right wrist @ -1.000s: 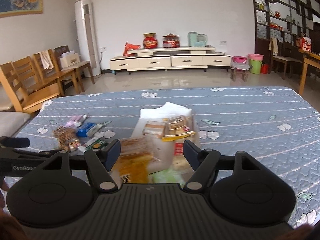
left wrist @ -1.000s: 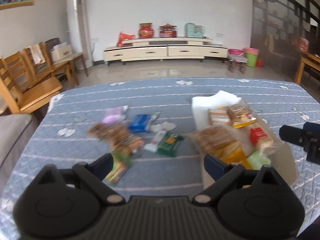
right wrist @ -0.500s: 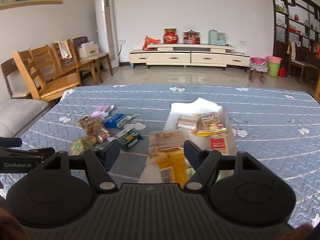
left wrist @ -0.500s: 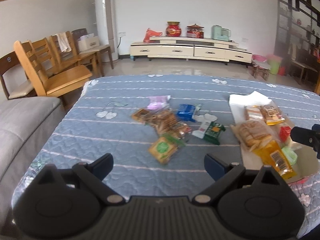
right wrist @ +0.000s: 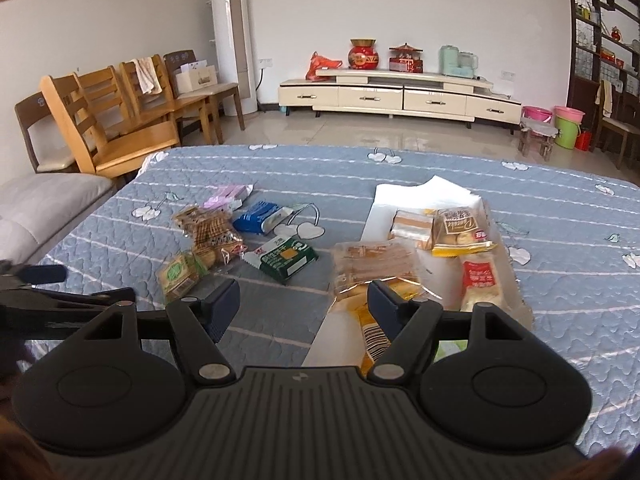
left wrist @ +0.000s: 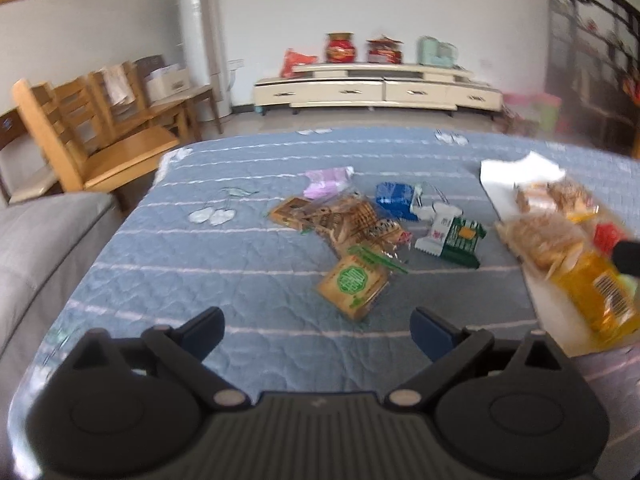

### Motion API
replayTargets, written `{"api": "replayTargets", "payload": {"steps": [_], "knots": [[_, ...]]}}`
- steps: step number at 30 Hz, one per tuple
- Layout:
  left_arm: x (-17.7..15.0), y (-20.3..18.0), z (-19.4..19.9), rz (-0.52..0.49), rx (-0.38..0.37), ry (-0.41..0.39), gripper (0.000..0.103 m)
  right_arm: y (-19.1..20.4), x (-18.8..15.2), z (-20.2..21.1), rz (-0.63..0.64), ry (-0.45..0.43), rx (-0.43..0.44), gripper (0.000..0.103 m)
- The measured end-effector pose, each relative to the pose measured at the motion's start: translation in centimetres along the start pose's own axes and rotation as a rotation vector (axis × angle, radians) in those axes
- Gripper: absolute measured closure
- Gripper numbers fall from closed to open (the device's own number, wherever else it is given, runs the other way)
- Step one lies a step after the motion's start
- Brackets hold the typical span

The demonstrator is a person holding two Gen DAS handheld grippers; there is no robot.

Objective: Organize snacks
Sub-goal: 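Grasp the green-circle biscuit pack with the left tool while the right tool grasps the green biscuit box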

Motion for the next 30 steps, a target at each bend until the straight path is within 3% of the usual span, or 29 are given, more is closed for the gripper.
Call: {"api": "replayTargets", "payload": {"steps": [6,9,13,17,19,22,28,30], "knots": [[0.6,-0.9,-4.8,-0.109,-0.045,0.004,0.005,0.9,-1.4,-1.5,0.007,0.03,0.01,0.014],[0.4,-1.1,-7.0,-0.125,-0.062,0.034,0.01,1.4,-1.4,-2.5,0.022,0.041,0.025,0.012],[0.4,-1.3,-8.5,-0.087,-0.099,0.051,0.03,2.2,-1.2,-4.1,0.062,0.05,0.071,0.001],[0.5,-0.9,-8.6,-0.026,-0.128,0.039,0.048,2.8,-0.2,-7.0,0.119,0.073,0.114,0.0],[0.5,-0.6,-8.4,-0.011,-0.137,0.043,0.067,3.1,0.4,-8.9,0.164,0.093,0.131,0.0],[0.3,-0.2,-7.7,0.006,-0.135,0.05,0.086,3.7,1.3,-11.7,0.231,0.133,0.157,0.0],[-0.2,0.6,-6.9,0.002,-0.166,0.037,0.084,4.6,2.1,-17.7,0.368,0.245,0.134,0.0],[-0.4,0.7,-6.5,-0.018,-0.181,0.019,0.077,5.1,2.3,-18.5,0.402,0.252,0.158,0.0]]}}
Point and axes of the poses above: each gripper's, at about its wrist camera, not at the fingertips, and z roughly against the way its jaws point, y to its left, x to its top, the point moved 7 cm from there along -z, roughly the way its jaws point, and after that the axes turned 5 degrees about -x, right-handed, at the moved point
